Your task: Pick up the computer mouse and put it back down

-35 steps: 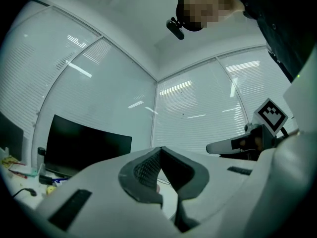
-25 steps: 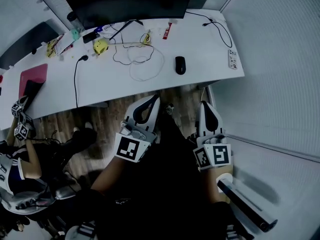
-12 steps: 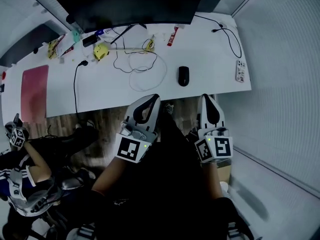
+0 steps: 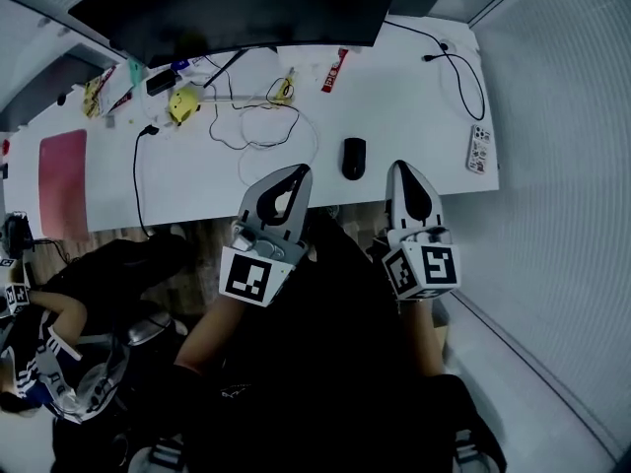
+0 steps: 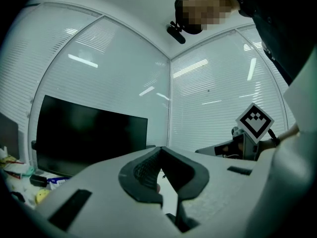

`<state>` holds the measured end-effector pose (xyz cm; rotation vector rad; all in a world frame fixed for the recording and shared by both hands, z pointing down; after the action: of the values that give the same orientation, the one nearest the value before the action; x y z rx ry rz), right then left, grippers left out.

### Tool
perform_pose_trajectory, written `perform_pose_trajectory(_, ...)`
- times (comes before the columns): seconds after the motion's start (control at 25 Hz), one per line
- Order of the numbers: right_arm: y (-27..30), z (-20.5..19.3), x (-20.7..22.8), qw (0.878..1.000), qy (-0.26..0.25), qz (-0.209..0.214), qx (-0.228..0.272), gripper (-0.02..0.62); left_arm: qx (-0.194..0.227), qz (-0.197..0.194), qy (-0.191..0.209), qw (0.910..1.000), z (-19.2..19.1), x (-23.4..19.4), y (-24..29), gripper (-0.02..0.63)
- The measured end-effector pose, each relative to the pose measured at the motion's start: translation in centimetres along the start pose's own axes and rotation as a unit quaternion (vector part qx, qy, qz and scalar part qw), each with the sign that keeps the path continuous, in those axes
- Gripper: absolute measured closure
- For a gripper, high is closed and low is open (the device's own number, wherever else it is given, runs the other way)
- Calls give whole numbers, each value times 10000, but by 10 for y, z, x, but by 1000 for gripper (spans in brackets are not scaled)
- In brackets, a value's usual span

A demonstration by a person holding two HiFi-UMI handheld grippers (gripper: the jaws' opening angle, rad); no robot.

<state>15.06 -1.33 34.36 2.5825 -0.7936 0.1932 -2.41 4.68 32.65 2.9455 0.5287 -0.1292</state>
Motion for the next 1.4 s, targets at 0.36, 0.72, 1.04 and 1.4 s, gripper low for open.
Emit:
perform_pose_trajectory(0.36,39,-2,28,9996,-46,89,-268,595,-84,85,2,9999,-13,-6,39,600)
perform_pose_trajectory(0.72,69,-23,35,9966,71,-377,-734,594,-310,-314,-130,9989,-32,-29,71,600)
perform_pose_trajectory(1.04,94,-50,36,9909,234,-682,-1137,559,-476,-639,-197,9966,-48,-52,85,600)
perform_pose_trajectory(1.4,118,-87,34,9819,300,-851,-1666,476,-662,-814,-304,9940,-67,-73,89,600)
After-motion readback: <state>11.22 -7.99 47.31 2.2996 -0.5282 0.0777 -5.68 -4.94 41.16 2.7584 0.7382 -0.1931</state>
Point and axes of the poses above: the fingertips, and each gripper's own axes: y forward along the fingers, x to its right, z out of its top, the point moved 5 cm from there along -y, backward along the fingers, and after that the axes turned 6 degrees about -x, right-handed, at the moved point
